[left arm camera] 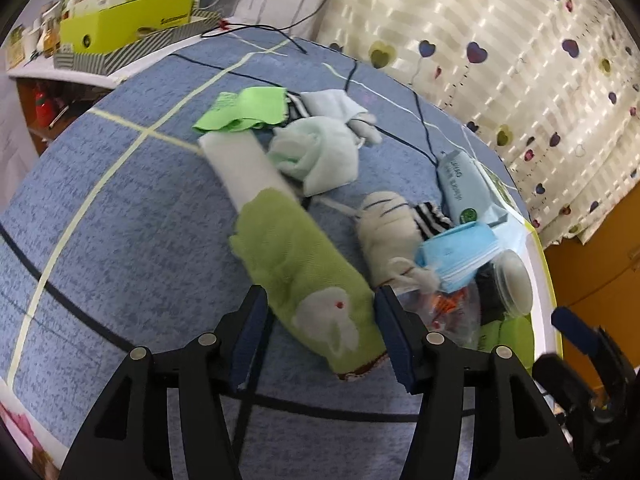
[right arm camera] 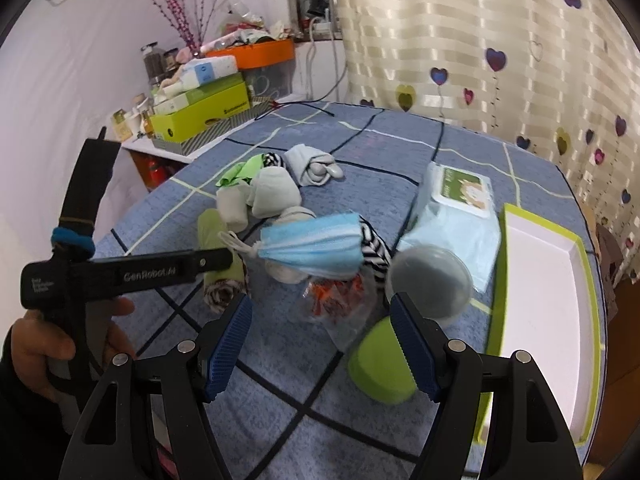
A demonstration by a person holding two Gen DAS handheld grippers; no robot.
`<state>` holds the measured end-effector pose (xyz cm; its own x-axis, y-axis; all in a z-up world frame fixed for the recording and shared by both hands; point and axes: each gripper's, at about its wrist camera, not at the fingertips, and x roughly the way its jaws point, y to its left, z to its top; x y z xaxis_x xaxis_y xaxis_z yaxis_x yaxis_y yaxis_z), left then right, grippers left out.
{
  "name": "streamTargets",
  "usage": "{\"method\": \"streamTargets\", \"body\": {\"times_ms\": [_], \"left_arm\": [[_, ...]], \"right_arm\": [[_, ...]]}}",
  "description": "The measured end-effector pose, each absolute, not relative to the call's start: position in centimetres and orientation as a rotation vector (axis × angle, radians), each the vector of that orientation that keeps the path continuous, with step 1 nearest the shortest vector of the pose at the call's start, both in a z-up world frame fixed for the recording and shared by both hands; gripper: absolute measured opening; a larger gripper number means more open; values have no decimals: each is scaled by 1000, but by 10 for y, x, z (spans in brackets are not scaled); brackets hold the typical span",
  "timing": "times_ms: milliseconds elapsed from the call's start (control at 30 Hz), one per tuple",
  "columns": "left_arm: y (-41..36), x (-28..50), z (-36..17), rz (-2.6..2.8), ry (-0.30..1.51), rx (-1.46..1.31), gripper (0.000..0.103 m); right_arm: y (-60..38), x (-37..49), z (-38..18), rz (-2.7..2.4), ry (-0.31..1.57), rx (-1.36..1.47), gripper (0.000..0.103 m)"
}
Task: Organize soft objects
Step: 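Grasp the green towel roll with the left tool while the right grasps the blue mask, then carry the towel roll with the left tool while the right carries the mask to the box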
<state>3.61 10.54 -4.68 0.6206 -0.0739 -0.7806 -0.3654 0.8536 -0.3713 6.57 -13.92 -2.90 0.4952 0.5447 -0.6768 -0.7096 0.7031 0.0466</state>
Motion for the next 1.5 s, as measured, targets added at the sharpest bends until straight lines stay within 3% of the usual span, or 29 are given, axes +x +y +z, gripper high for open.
{"method": "streamTargets", "body": {"times_ms": [900,967,1033,1067,1100,1133,1333,1500], "left_arm": [[112,47,-63,106,945,-645,58],[112,48,-64,107,948,-646,58],[110,50,-65,112,955,-648,58],[109,51,-66,113,958,-651,58],[109,52,-67,114,959,-653,58],[109,53,-68,114,962,-654,58],[106,54,-66,112,950,-622,58],[103,46,-58,102,925,-585,41]], "right_arm": [[-50,122,-49,993,676,-870,72],[-48,125,-51,1011,696,-870,62],[-46,125,-53,1017,704,-887,34],[-46,125,-55,1018,708,-891,27],[-46,125,-56,1021,713,-892,7],[-46,124,-59,1022,716,-893,2],[-58,121,-45,1032,692,-776,2],[-71,115,-29,1022,677,-664,2]]}}
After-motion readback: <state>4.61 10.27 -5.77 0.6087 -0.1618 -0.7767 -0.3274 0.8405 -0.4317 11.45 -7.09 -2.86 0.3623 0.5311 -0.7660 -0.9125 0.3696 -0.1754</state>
